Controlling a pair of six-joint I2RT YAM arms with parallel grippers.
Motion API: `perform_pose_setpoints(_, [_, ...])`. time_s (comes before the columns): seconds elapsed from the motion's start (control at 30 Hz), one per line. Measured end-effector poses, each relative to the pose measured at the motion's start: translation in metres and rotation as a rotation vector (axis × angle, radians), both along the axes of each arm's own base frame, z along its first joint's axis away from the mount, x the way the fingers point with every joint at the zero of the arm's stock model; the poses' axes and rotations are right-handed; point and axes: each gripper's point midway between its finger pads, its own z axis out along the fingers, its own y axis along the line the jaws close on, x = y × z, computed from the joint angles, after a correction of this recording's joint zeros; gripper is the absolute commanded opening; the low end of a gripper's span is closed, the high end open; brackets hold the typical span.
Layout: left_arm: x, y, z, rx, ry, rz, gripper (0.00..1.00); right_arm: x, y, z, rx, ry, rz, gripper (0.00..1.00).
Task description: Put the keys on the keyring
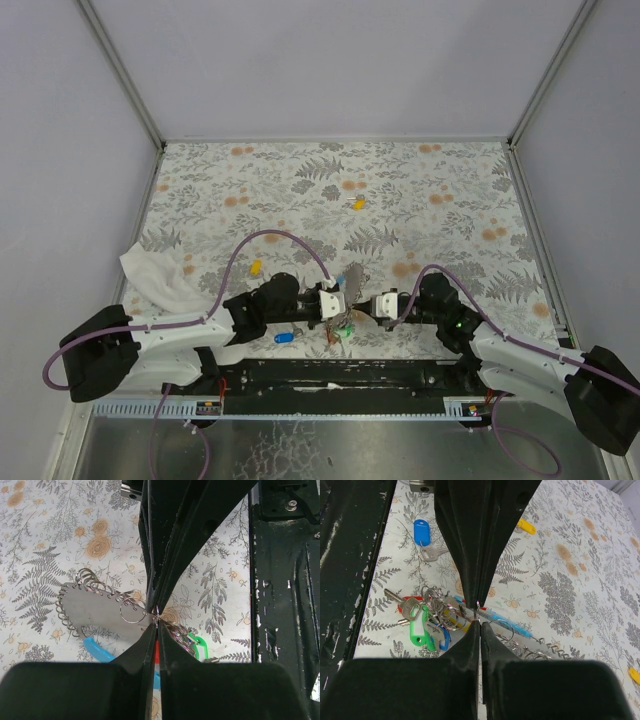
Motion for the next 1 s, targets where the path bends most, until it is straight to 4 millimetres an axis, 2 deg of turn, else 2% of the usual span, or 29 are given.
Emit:
perform_pose_setpoints(0.47, [-0.001,0.001,0.002,-0.021,0.059,-0.007,0.0,-0.003,0.001,0.001,0.017,-0.027,0.022,0.0])
perform_pose_setpoints(0.77, [0.002,0.003,0.004,-0.054,0.167,0.04,0.0,-0.007,-0.001,0.003,0.038,-0.086,0.051,0.0])
perform_pose_setpoints(1.0, [0.016,0.011,0.008,-0.096,0.271,0.099,0.0,-0.007,0.003,0.023,0.105,-0.167,0.067,0.0])
